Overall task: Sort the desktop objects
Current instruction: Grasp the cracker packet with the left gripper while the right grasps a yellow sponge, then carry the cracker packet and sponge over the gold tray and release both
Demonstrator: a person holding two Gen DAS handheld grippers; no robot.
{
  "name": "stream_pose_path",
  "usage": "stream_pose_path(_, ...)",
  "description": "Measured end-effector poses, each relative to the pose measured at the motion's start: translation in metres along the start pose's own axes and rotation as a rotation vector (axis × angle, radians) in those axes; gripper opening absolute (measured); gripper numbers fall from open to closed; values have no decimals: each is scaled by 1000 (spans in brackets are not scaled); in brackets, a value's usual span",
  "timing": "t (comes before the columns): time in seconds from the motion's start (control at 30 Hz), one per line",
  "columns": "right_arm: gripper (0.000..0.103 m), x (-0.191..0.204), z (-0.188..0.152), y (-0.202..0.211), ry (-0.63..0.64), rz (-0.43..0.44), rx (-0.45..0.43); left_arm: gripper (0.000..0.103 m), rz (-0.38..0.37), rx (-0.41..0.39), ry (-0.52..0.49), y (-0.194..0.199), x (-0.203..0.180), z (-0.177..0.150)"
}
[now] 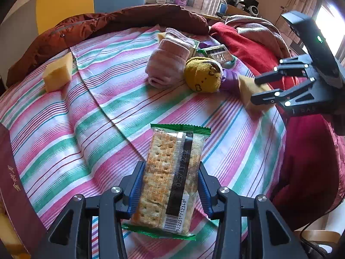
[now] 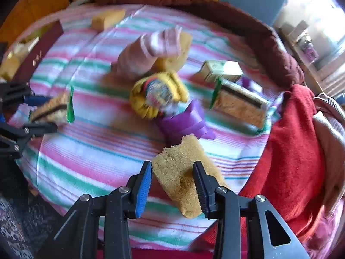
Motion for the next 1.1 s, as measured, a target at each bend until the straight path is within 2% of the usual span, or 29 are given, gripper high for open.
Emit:
stream_pose_path(0.03, 63, -1, 2, 1, -13, -1, -11, 46, 0, -2, 2, 1, 0, -1)
stream_pose_path(0.1, 77, -7, 5, 7, -57, 10, -22, 46, -4, -7, 8, 1, 1, -2)
stream_pose_path(0.17, 84, -20, 10, 12, -87, 24, -48, 46, -6, -13, 12, 2, 2, -4)
stream_pose_path(0.2, 92, -21, 9, 14, -86, 30, -45, 46, -6, -15, 12, 3, 3, -4)
stream_pose_path(0.37, 99, -32, 9, -4, -4, 36, 47, 46, -3, -23, 22, 6, 5, -8)
stream_pose_path(0.5, 99, -32, 9, -32, 23, 32, 110, 46, 0, -29, 20, 6, 5, -9)
stream_pose_path(0.57, 80, -25, 8, -42, 25, 51, 134, 46, 3, -32, 21, 7, 6, -9)
stream_pose_path(0.6, 62, -21, 6, -44, 34, 58, 147, 46, 4, -34, 21, 7, 6, -9)
stream_pose_path(0.7, 60, -13, 2, -41, 64, 30, 139, 46, 8, -49, 30, 10, 6, -10)
stream_pose_path(0.87, 60, -14, 0, -6, -5, 26, 49, 46, 4, -80, 81, 23, 11, -12)
stream_pose_path(1.0, 60, 3, 9, 27, -41, 74, -60, 46, 14, -121, 116, 46, 16, -12)
stream_pose_path(1.1, 60, 30, 31, 41, -68, 148, -144, 46, 28, -163, 168, 68, 28, -12)
Point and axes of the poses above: each gripper's, at about its wrist camera, not at the fingertips, and y roughly against the way its jaws point, x to its left, z to its top, the point moved 6 cm from there along -y, roughly the way its jaws point, and after that the axes turned 6 degrees about -x, right-handed, at the moved point
